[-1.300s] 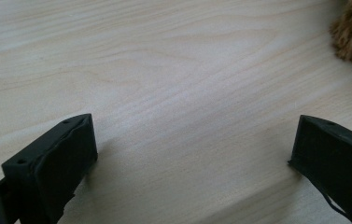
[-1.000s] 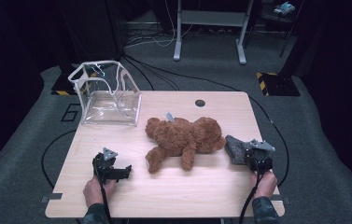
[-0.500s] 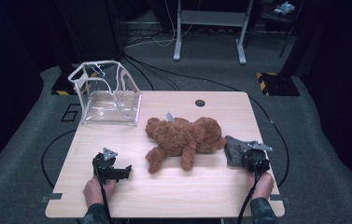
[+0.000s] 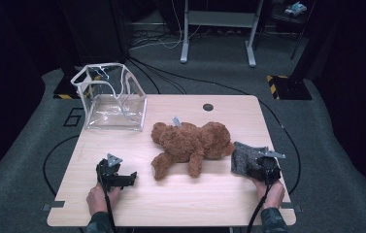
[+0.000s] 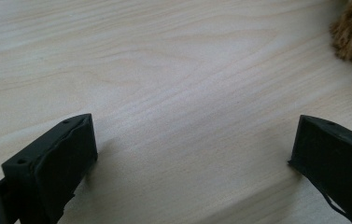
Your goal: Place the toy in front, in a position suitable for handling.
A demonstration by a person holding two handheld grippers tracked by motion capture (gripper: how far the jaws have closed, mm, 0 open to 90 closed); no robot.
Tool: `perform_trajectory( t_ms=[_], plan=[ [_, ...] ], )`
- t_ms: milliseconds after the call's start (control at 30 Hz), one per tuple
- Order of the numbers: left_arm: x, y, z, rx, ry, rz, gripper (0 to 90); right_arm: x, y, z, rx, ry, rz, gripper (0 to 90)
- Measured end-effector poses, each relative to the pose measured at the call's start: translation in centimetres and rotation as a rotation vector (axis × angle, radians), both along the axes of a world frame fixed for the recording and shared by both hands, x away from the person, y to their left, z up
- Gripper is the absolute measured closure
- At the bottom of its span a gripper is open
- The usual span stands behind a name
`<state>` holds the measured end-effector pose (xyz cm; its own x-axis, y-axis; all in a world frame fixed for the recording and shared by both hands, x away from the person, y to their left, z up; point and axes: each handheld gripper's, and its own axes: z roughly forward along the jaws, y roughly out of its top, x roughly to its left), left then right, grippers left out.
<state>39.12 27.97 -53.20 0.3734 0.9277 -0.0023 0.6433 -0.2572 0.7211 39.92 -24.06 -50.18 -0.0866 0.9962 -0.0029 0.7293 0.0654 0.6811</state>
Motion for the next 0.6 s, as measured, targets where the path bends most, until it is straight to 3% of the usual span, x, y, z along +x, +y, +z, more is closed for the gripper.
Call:
perform_trajectory(
  t_ms=[200, 433, 600],
  plan=[
    [0.0, 0.0, 0.0, 0.002, -0.002, -0.002, 0.0, -0.8, -0.3, 1.4, 0.033, -0.031, 0.093, 18.1],
    [0.1, 0.0, 0.0, 0.001, -0.001, -0.004, 0.0, -1.5, -0.7, 2.6, 0.053, -0.053, 0.135, 14.8],
    [0.0, 0.0, 0.0, 0.001, -0.001, -0.002, 0.0, -1.4, -0.9, 2.5, 0.063, -0.045, 0.144, 13.9]
  ],
)
